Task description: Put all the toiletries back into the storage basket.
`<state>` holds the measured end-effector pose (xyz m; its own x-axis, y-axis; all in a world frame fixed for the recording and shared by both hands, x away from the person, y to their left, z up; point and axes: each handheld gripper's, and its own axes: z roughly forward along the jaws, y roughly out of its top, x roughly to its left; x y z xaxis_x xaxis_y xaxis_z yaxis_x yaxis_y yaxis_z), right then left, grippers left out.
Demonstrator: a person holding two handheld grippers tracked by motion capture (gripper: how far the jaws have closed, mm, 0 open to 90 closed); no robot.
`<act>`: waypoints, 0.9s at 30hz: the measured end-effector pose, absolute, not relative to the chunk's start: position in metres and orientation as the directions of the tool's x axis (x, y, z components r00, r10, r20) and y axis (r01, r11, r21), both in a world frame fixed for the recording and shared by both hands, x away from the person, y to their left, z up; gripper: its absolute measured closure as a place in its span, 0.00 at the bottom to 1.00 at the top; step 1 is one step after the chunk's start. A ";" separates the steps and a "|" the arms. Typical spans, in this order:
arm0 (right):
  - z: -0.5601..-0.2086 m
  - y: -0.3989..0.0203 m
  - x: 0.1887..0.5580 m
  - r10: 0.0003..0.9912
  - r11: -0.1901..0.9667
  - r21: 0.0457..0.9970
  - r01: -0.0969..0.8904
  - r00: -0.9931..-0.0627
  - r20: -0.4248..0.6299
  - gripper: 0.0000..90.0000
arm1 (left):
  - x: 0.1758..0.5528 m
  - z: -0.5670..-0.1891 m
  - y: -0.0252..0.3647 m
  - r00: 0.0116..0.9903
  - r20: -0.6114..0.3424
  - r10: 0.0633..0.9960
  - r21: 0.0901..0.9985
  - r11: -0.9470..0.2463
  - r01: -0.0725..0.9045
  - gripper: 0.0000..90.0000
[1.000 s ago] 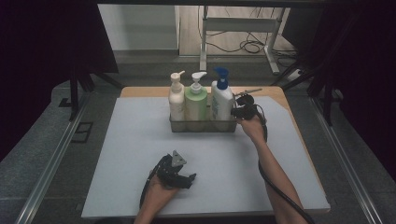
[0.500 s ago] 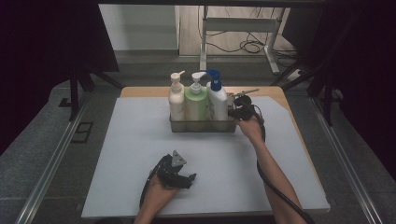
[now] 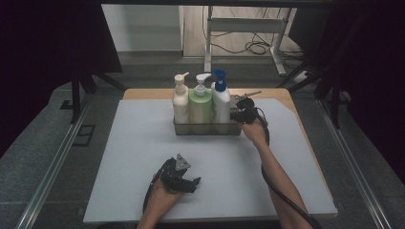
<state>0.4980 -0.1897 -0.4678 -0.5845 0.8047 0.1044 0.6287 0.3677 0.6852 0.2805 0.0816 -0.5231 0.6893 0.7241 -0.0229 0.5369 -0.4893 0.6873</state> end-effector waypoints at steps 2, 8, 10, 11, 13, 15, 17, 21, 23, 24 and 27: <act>-0.468 -0.188 0.497 0.802 0.373 0.683 0.628 -0.588 0.103 0.95 | 0.281 -0.523 0.082 0.689 -0.023 0.724 0.687 -0.490 0.537 0.14; -0.468 -0.187 0.497 0.800 0.376 0.685 0.624 -0.591 0.098 0.94 | 0.281 -0.523 0.082 0.689 -0.023 0.724 0.687 -0.490 0.537 0.14; -0.467 -0.186 0.496 0.800 0.381 0.686 0.620 -0.593 0.092 0.94 | 0.281 -0.523 0.082 0.689 -0.023 0.724 0.687 -0.489 0.537 0.14; -0.467 -0.186 0.496 0.799 0.382 0.687 0.619 -0.594 0.091 0.95 | 0.281 -0.523 0.082 0.690 -0.023 0.724 0.687 -0.490 0.537 0.14; -0.466 -0.185 0.495 0.796 0.383 0.688 0.617 -0.598 0.092 0.95 | 0.281 -0.523 0.082 0.689 -0.023 0.724 0.687 -0.490 0.537 0.14; -0.464 -0.183 0.493 0.790 0.389 0.690 0.610 -0.607 0.091 0.96 | 0.281 -0.523 0.082 0.689 -0.023 0.724 0.687 -0.490 0.537 0.14; -0.463 -0.182 0.492 0.790 0.398 0.690 0.605 -0.608 0.078 0.97 | 0.281 -0.523 0.082 0.690 -0.022 0.724 0.687 -0.490 0.537 0.14; -0.462 -0.182 0.492 0.790 0.394 0.691 0.606 -0.608 0.083 0.97 | 0.281 -0.523 0.082 0.689 -0.022 0.724 0.687 -0.490 0.537 0.14; -0.462 -0.182 0.491 0.789 0.397 0.692 0.603 -0.609 0.079 0.97 | 0.281 -0.523 0.082 0.690 -0.022 0.724 0.687 -0.490 0.537 0.14; -0.461 -0.182 0.491 0.788 0.398 0.692 0.602 -0.610 0.078 0.98 | 0.281 -0.523 0.082 0.690 -0.022 0.724 0.687 -0.490 0.537 0.14; -0.461 -0.182 0.490 0.788 0.396 0.694 0.601 -0.610 0.079 0.98 | 0.281 -0.523 0.082 0.690 -0.021 0.723 0.685 -0.493 0.536 0.14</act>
